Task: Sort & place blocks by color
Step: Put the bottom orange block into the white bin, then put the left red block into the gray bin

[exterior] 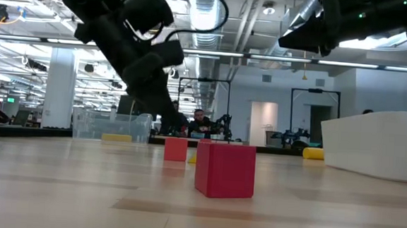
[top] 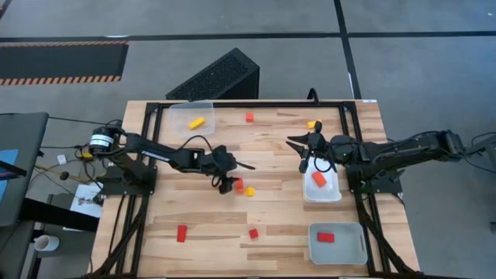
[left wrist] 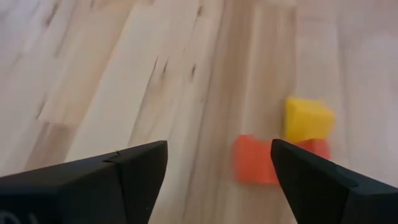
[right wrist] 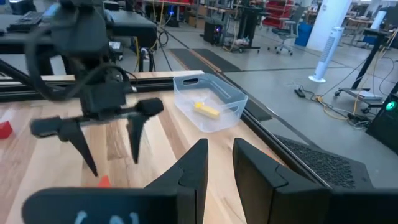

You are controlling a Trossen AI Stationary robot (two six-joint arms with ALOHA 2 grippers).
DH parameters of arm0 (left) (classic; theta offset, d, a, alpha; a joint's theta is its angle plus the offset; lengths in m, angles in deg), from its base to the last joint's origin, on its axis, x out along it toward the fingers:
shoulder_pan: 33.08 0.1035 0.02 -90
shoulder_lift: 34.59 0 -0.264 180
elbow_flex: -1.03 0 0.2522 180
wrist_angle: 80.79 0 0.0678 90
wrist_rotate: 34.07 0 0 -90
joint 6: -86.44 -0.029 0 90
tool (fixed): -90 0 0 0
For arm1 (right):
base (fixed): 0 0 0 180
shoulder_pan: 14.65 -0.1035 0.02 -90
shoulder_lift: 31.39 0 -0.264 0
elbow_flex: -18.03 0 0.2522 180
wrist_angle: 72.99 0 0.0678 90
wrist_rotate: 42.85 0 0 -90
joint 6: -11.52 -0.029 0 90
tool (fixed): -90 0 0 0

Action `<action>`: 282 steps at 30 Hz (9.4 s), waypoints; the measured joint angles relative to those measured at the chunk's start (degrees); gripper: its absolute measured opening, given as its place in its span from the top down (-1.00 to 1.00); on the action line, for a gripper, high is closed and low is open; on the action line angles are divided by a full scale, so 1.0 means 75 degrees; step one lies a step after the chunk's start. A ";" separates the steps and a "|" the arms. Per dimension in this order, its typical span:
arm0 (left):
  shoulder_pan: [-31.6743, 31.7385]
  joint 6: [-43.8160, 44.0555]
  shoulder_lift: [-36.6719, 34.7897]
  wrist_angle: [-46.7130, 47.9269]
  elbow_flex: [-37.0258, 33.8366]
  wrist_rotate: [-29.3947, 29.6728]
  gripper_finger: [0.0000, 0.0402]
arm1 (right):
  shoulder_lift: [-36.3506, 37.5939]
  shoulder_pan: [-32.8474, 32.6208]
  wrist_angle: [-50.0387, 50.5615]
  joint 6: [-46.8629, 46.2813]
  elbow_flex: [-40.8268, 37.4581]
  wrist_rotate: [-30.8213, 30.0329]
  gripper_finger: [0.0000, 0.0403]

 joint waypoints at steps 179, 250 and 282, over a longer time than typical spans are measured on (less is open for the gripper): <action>-0.1562 -0.0875 -0.1151 -0.7227 -0.1606 0.2114 0.06 | 0.2032 -0.1030 0.4469 -0.2848 0.0236 0.0163 0.07; -0.1041 0.3183 -0.3654 0.4108 -0.0339 0.0465 0.28 | -0.0414 -0.0960 0.2012 -0.0881 0.0912 0.0201 0.32; -0.4314 0.9710 -0.4651 0.9113 -0.0096 0.0124 0.14 | -0.0425 -0.0546 0.1977 -0.0997 0.0912 0.0204 0.34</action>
